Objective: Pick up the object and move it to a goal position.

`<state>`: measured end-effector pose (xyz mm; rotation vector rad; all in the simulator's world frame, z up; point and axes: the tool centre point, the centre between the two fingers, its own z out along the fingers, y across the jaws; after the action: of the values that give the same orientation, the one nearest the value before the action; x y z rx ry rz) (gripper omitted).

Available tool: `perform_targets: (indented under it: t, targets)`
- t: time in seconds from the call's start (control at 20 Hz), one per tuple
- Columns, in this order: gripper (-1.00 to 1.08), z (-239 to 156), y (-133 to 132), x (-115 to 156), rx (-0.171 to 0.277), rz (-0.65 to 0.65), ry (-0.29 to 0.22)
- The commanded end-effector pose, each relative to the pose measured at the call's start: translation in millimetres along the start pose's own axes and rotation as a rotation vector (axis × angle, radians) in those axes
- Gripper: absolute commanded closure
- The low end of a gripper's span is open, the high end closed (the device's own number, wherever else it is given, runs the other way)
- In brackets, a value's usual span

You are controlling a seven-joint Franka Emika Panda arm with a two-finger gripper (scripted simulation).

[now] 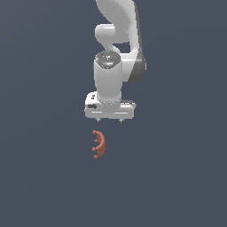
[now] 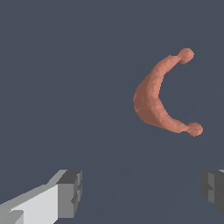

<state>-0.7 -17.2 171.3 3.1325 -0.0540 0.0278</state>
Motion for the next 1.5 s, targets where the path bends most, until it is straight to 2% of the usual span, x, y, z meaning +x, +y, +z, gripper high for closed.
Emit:
perform_targets:
  t: [0.0,0.3,0.65,0.95,1.45]
  targets:
    - [-0.20,0,0,0,0.000,0.000,0.000]
    - [-0.20,-7,3,2,-0.004,-0.008,0.012]
    - [-0.20,-50,11,14,-0.038,-0.061,0.088]
    - [-0.20,-119,22,27,-0.087,-0.139,0.208]
    - [-0.20,-280,54,26,-0.172,-0.294,0.475]
